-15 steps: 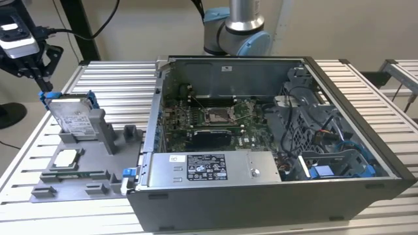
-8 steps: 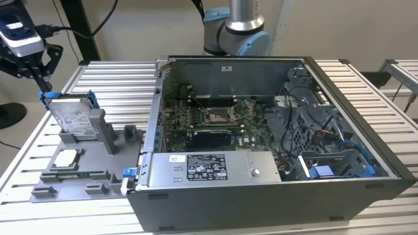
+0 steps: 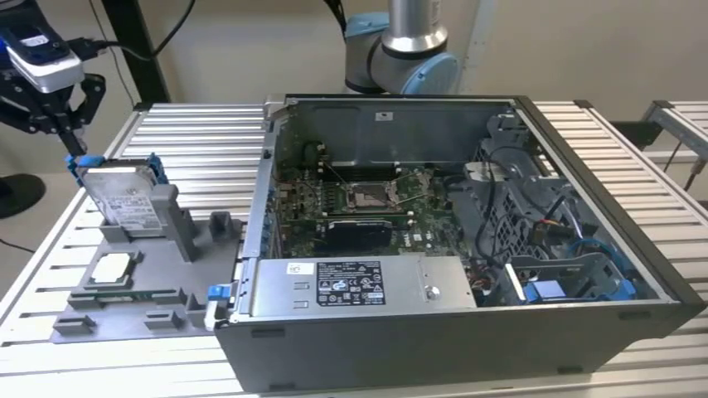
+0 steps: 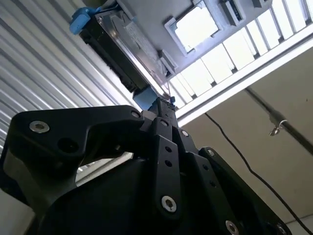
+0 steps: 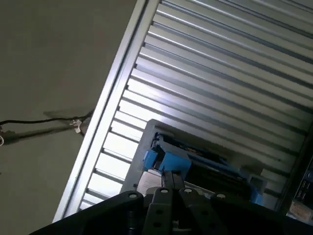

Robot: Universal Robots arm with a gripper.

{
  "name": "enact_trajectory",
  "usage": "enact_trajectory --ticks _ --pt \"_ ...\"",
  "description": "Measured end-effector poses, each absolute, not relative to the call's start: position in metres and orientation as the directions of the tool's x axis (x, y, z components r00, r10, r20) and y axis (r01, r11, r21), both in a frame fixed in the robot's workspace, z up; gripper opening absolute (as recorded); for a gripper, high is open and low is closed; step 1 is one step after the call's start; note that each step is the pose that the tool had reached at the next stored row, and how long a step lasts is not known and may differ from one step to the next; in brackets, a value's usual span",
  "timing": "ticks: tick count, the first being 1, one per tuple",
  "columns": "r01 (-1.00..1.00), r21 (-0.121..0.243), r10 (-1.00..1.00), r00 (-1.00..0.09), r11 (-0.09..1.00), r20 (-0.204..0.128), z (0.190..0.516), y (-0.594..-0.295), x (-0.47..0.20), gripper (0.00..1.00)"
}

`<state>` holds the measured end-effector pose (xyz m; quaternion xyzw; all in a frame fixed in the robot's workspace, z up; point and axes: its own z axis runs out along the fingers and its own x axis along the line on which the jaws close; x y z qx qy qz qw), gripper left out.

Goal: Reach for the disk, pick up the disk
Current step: 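Pick up the disk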

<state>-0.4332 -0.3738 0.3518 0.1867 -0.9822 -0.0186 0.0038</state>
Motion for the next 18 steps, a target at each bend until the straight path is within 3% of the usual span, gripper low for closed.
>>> enact_trajectory --ticks 18 --pt "-0.642 0.038 -0.643 -0.766 0.765 0.001 0.3518 -0.3738 -0.4337 0.0"
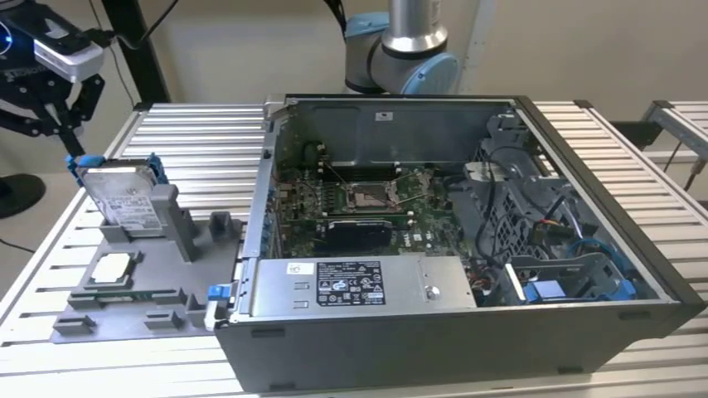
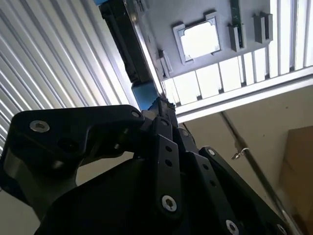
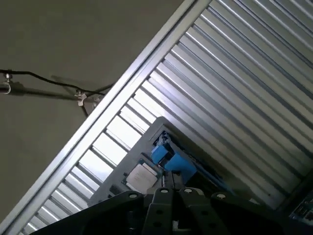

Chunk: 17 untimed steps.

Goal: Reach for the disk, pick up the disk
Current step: 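Pick up the disk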

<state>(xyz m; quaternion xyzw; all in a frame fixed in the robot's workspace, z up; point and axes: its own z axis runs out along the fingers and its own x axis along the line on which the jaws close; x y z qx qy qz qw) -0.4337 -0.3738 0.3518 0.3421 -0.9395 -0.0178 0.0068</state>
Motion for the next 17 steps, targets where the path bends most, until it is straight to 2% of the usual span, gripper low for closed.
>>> enact_trajectory --ticks 17 --pt "-0.846 0.029 -0.846 -0.533 0.533 -0.007 0.3514 -0.3738 -0.4337 0.0"
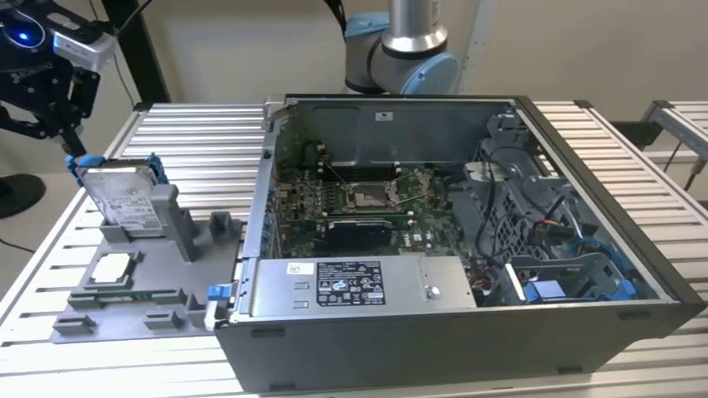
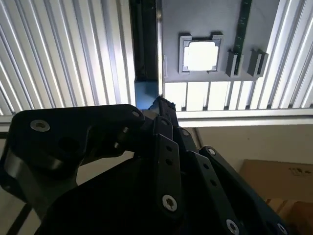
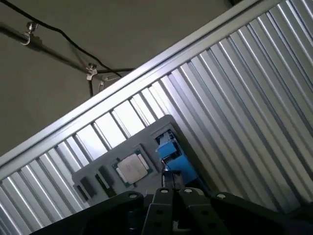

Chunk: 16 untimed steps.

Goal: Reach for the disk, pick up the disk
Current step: 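Pick up the disk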

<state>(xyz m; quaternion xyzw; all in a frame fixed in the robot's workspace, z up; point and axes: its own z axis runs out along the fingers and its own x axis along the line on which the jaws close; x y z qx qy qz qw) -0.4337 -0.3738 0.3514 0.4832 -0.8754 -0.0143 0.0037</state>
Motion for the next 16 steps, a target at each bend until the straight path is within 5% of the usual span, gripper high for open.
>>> enact_trajectory --ticks 16 --pt "-0.963 0.019 -0.963 -0.268 0.268 -0.012 0.351 -0.3738 -0.4337 0.0"
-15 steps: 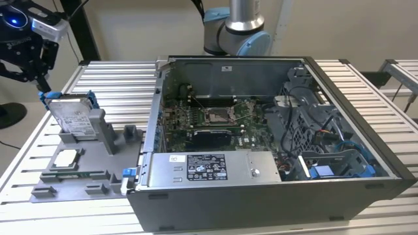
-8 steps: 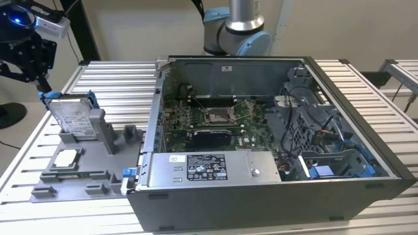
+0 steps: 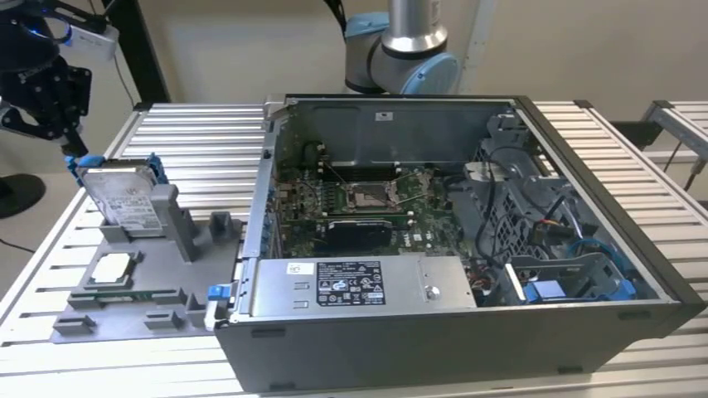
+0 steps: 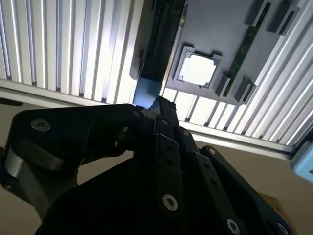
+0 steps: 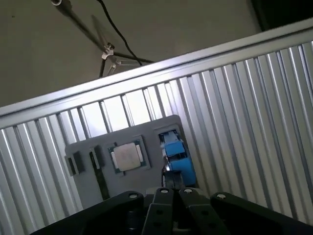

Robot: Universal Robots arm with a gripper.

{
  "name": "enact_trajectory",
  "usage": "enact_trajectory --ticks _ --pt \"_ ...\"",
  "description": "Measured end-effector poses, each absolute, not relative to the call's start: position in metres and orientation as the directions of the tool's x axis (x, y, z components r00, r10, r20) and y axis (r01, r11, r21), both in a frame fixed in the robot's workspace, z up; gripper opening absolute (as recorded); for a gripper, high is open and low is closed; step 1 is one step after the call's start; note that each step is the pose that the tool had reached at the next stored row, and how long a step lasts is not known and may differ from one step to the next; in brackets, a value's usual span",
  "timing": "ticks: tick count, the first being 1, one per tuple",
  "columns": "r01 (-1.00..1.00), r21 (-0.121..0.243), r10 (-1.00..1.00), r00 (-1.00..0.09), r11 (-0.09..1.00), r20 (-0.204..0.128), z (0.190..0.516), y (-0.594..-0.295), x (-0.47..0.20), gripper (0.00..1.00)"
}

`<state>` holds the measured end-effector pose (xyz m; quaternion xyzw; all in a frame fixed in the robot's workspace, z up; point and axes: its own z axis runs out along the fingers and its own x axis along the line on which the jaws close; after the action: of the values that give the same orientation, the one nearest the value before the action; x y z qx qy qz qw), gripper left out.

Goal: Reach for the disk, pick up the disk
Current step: 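Pick up the disk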

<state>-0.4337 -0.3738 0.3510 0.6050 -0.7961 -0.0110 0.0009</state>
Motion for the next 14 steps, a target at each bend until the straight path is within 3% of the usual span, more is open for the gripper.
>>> enact_trajectory --ticks 14 --pt "-0.997 0.014 -0.997 -0.082 0.082 -0.013 0.3509 -0.3737 -0.4319 0.0"
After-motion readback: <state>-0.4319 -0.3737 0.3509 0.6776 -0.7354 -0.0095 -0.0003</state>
